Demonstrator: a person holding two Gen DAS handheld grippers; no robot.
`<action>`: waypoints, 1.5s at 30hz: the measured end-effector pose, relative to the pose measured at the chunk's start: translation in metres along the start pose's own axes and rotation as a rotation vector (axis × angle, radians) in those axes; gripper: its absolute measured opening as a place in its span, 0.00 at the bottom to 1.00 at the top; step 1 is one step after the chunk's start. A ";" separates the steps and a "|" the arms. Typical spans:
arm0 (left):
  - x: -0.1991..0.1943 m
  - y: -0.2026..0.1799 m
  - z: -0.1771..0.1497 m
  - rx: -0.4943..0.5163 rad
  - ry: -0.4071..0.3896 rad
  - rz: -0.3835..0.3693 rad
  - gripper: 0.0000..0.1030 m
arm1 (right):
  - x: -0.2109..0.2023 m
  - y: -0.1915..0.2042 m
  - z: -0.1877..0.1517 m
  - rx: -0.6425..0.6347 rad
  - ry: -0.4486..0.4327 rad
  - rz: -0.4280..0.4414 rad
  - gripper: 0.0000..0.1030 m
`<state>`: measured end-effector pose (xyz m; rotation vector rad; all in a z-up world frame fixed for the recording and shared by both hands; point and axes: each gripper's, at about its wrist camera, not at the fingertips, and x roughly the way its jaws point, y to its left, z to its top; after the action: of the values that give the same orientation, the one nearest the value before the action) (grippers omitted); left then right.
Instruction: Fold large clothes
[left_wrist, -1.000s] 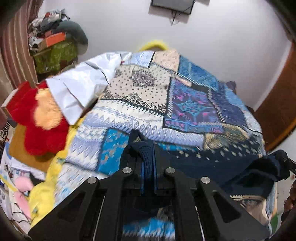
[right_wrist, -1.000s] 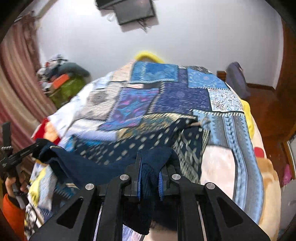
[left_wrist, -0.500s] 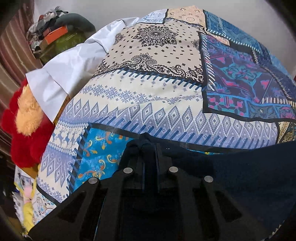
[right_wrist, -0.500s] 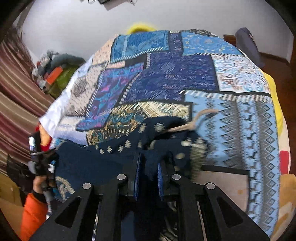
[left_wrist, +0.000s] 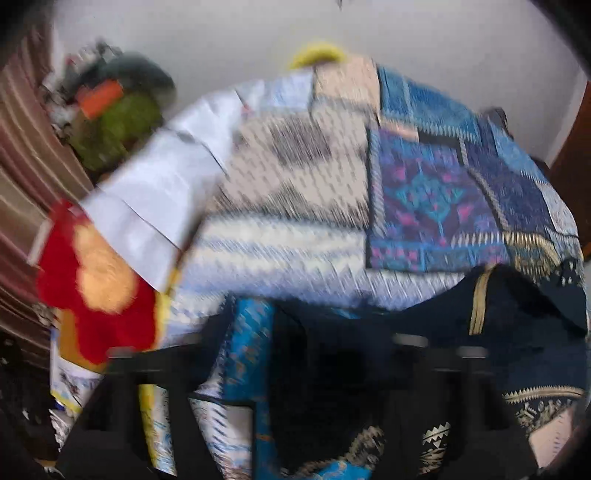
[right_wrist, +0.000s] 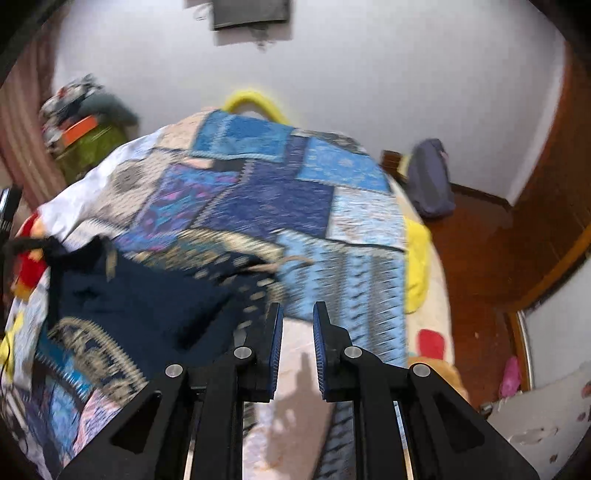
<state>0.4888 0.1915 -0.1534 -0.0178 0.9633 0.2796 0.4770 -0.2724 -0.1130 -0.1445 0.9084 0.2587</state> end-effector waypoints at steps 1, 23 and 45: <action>-0.008 0.000 0.000 0.010 -0.038 0.011 0.88 | -0.002 0.012 -0.004 -0.016 0.004 0.026 0.11; 0.102 -0.040 -0.058 0.234 0.183 -0.093 0.91 | 0.143 0.148 0.025 -0.217 0.201 0.183 0.11; 0.022 -0.041 -0.091 0.247 0.055 -0.087 0.92 | 0.072 0.210 -0.005 -0.274 0.113 0.257 0.11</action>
<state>0.4371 0.1448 -0.2275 0.1588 1.0436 0.0791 0.4561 -0.0606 -0.1768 -0.2982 1.0017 0.6197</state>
